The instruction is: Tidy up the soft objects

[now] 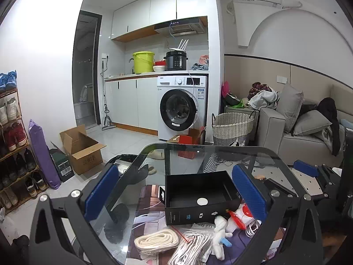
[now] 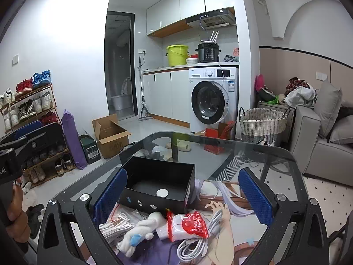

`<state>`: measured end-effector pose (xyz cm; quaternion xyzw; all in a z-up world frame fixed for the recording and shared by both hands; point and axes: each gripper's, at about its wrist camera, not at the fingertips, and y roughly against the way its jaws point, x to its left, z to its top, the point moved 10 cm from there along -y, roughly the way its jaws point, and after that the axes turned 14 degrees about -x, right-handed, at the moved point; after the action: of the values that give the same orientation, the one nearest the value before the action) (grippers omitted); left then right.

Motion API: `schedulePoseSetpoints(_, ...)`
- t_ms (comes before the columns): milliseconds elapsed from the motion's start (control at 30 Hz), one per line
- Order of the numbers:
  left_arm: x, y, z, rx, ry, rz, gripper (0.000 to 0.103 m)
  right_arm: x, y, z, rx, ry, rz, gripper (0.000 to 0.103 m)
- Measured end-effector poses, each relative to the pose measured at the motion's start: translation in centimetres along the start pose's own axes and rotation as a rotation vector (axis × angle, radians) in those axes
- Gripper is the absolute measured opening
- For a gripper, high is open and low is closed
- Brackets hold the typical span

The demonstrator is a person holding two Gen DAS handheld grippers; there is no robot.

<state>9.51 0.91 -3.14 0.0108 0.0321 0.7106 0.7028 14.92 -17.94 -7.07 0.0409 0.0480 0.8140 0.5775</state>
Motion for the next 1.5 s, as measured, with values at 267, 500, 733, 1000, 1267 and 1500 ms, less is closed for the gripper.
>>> schedulePoseSetpoints(267, 0.1, 0.0, -0.2, 0.001, 0.005, -0.003, 0.103, -0.3, -0.1, -0.1, 0.007, -0.006, 0.001, 0.103)
schedulePoseSetpoints(500, 0.3, -0.1, -0.4, 0.005, 0.014, -0.001, 0.103, -0.2, -0.2, 0.0, 0.018, -0.01, -0.003, 0.103)
schedulePoseSetpoints(733, 0.4, -0.1, -0.6, 0.006, 0.014, 0.002, 0.103, -0.3, -0.2, 0.0, 0.017, -0.01, -0.001, 0.103)
schedulePoseSetpoints(1000, 0.4, -0.2, -0.8, 0.015, 0.028, -0.016, 0.103, -0.2, -0.3, -0.1, 0.014, -0.009, -0.003, 0.103)
schedulePoseSetpoints(1267, 0.5, -0.4, -1.2, 0.028, 0.05, -0.019, 0.103, -0.2, -0.4, -0.1, 0.01, -0.008, -0.007, 0.103)
schedulePoseSetpoints(1500, 0.2, -0.3, -0.8, 0.022, 0.063, -0.036, 0.103, -0.3, -0.4, -0.1, 0.007, -0.009, -0.004, 0.103)
